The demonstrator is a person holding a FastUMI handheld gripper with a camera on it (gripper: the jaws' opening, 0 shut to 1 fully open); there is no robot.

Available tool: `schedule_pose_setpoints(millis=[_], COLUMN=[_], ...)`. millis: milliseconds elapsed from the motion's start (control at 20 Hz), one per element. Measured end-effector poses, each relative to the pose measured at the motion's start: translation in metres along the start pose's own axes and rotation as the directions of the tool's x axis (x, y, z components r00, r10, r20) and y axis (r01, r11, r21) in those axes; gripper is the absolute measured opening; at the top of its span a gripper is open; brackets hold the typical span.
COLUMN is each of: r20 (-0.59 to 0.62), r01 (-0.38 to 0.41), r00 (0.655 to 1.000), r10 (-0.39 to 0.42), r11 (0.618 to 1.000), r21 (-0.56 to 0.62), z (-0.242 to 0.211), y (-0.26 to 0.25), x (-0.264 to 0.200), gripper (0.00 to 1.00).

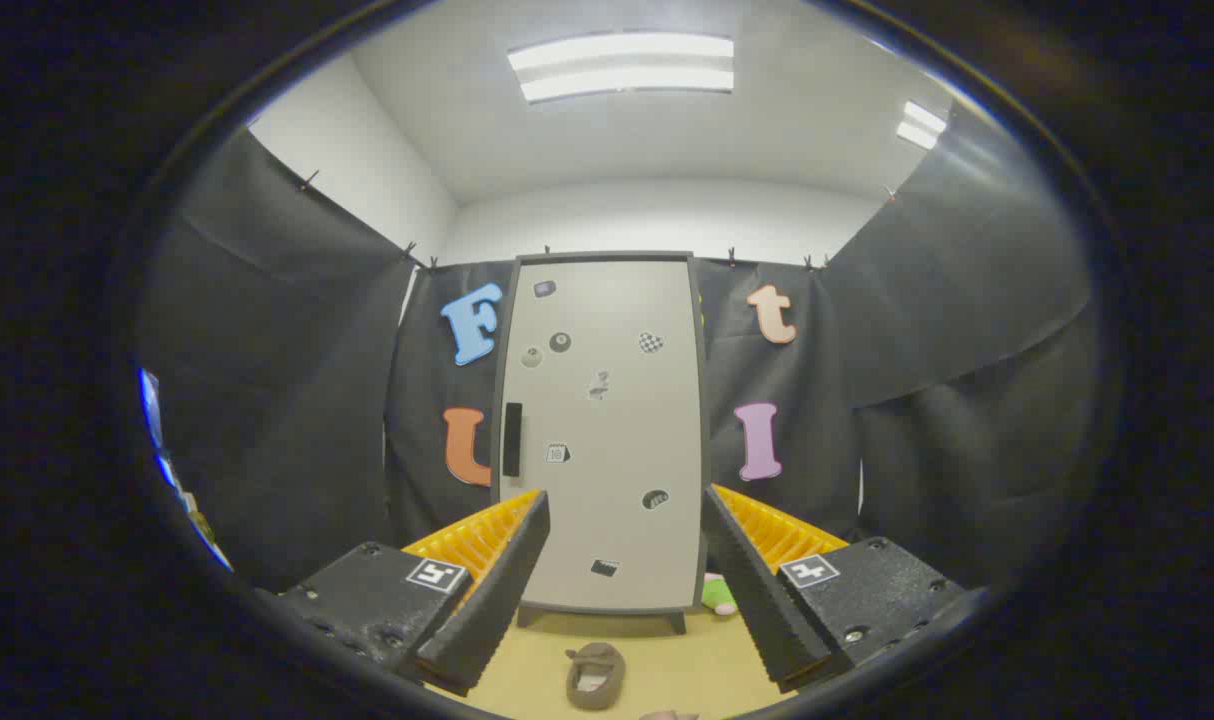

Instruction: Open the shoe cabinet door, grab the shoes and put them into the shoe cabinet, then close the shoe cabinet door.

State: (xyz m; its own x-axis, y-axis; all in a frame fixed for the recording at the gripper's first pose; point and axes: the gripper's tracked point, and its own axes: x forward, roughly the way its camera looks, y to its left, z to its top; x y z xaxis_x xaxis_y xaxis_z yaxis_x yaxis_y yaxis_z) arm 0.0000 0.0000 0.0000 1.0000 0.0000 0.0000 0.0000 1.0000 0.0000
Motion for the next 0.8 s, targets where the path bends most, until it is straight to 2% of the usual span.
schedule_pose_setpoints(millis=[100,150,250,400,550,800], r20=[0.023,0.017,-0.018,-0.1,-0.126,-0.123], r01=[-0.062,-0.071,-0.039,-0.053,0.001,0.159], r00=[0.998,0.997,0.999,0.993,0.992,0.982], r10=[0.062,0.071,0.038,0.058,0.013,-0.144], r11=[0.997,0.997,0.999,0.997,0.994,0.98], r21=[0.036,0.018,-0.029,0.052,0.106,0.117], z=[0.013,0.014,0.009,-0.011,-0.019,-0.016], y=[0.018,0.02,0.015,0.027,0.013,-0.014], x=[-0.001,-0.001,-0.001,0.007,0.019,0.03], gripper=[1.0,0.99,0.99,0.99,1.0,0.99])
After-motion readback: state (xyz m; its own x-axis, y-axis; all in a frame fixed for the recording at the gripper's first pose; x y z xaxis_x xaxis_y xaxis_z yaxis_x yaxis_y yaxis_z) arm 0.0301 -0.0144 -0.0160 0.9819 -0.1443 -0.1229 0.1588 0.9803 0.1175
